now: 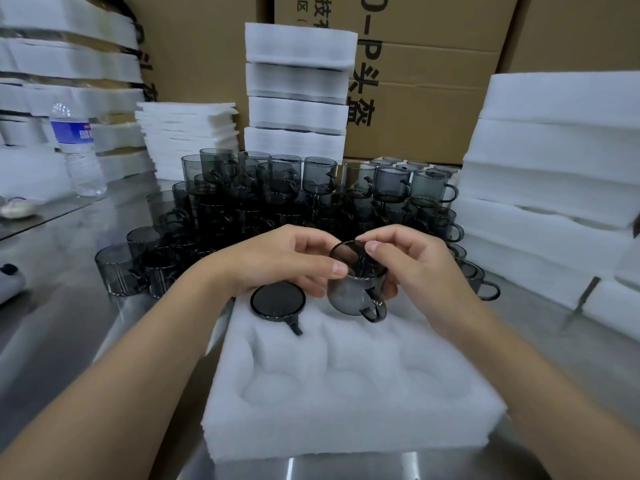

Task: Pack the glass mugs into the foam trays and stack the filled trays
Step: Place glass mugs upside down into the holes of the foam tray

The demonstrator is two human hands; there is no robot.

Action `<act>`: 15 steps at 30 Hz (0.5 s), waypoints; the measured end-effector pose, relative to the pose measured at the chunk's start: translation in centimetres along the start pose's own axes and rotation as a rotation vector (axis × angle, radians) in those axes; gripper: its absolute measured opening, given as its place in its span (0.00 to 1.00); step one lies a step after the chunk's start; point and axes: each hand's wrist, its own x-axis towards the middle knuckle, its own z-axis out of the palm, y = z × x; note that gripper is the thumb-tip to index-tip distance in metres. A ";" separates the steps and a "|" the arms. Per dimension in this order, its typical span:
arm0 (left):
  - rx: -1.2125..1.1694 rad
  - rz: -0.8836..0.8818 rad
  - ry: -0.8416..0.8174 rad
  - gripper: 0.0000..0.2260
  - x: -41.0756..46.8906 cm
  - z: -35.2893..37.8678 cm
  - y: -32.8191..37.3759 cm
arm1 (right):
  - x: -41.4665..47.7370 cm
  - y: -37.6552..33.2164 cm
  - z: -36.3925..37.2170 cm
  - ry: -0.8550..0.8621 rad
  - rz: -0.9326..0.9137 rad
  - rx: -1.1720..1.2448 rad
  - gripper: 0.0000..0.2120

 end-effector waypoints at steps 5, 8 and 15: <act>0.046 -0.027 -0.010 0.20 -0.1 -0.1 0.1 | 0.0 0.1 0.0 -0.020 0.003 -0.023 0.10; 0.082 -0.030 -0.006 0.23 -0.2 -0.2 0.1 | 0.0 0.2 0.0 -0.030 -0.012 -0.036 0.10; 0.140 -0.016 -0.003 0.18 -0.4 -0.7 0.2 | 0.0 0.2 0.1 -0.074 -0.061 -0.086 0.09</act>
